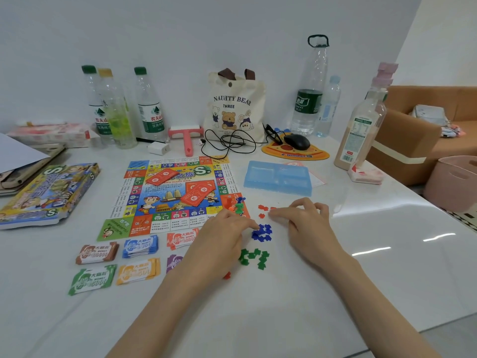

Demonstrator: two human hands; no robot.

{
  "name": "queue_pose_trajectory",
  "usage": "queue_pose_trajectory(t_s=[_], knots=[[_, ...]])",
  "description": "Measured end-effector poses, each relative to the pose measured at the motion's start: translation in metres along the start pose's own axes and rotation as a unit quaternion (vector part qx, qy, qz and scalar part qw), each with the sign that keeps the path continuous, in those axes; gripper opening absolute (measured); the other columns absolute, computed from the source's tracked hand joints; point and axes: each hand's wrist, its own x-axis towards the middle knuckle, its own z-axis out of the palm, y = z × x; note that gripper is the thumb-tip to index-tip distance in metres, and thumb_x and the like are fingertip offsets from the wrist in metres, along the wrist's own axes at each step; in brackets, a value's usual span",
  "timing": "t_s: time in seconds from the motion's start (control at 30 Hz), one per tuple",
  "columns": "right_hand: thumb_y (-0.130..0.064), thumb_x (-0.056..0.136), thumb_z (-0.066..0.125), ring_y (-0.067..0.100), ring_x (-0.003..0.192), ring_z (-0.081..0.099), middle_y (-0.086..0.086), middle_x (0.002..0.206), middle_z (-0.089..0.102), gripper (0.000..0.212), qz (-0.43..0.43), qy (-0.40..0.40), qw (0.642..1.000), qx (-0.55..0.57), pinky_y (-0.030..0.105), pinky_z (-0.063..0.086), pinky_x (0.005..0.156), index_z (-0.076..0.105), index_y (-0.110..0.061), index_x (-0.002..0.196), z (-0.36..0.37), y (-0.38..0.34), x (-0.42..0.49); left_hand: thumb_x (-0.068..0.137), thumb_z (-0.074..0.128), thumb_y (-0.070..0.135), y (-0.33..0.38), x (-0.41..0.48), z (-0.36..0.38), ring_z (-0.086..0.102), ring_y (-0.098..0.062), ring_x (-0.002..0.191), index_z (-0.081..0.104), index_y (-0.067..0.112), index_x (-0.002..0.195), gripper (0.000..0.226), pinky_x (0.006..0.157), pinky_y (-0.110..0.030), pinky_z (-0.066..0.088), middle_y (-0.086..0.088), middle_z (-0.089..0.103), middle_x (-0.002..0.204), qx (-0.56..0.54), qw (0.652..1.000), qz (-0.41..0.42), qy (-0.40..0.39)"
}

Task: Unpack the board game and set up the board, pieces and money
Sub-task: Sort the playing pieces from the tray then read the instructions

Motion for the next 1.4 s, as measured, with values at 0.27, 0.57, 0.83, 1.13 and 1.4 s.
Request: queue_pose_trajectory(t_s=[0.27,0.57,0.83,1.13,1.4], knots=[[0.001,0.096,0.028,0.016,0.136,0.015,-0.002,0.147,0.037,0.064,-0.001,-0.035,0.999,-0.038,0.036,0.008,0.111,0.041,-0.042,0.142,0.006,-0.001,0.004,0.096,0.039,0.005,-0.002,0.000,0.000,0.037,-0.007,0.127,0.053,0.037,0.130,0.049,0.103,-0.029,0.036,0.010,0.051,0.135,0.006,1.000,0.009,0.001],[0.004,0.093,0.031,0.007,0.135,0.024,-0.019,0.147,0.041,0.068,-0.048,-0.015,0.999,0.008,0.033,0.005,0.107,0.049,-0.049,0.133,0.014,0.003,0.007,0.096,0.040,0.003,-0.003,0.000,-0.002,0.036,-0.007,0.128,0.055,0.034,0.129,0.048,0.102,-0.030,0.037,0.009,0.053,0.133,-0.004,1.000,0.011,0.004],[-0.002,0.099,0.030,0.009,0.141,0.017,-0.017,0.151,0.035,0.060,-0.049,-0.044,0.997,-0.031,0.037,0.005,0.110,0.042,-0.043,0.141,0.011,-0.005,0.009,0.095,0.040,0.004,-0.005,0.002,0.001,0.039,-0.009,0.127,0.054,0.038,0.128,0.049,0.103,-0.032,0.038,0.009,0.051,0.134,0.001,1.000,0.004,-0.005],[-0.010,0.098,0.040,0.013,0.142,0.015,-0.019,0.152,0.033,0.053,0.038,-0.002,0.997,-0.074,0.042,0.007,0.111,0.043,-0.043,0.140,0.006,0.020,0.010,0.096,0.039,0.003,-0.002,0.001,-0.001,0.040,-0.009,0.127,0.054,0.036,0.129,0.049,0.104,-0.031,0.037,0.008,0.050,0.135,0.001,1.000,0.004,-0.002],[-0.005,0.095,0.043,0.008,0.132,0.024,-0.024,0.139,0.047,0.052,-0.003,0.021,0.998,-0.056,0.036,0.007,0.103,0.063,-0.048,0.118,0.008,0.018,0.002,0.097,0.037,0.002,-0.006,-0.001,-0.010,0.036,-0.005,0.127,0.054,0.033,0.131,0.049,0.103,-0.026,0.035,0.010,0.052,0.134,-0.030,0.999,-0.017,0.021]])
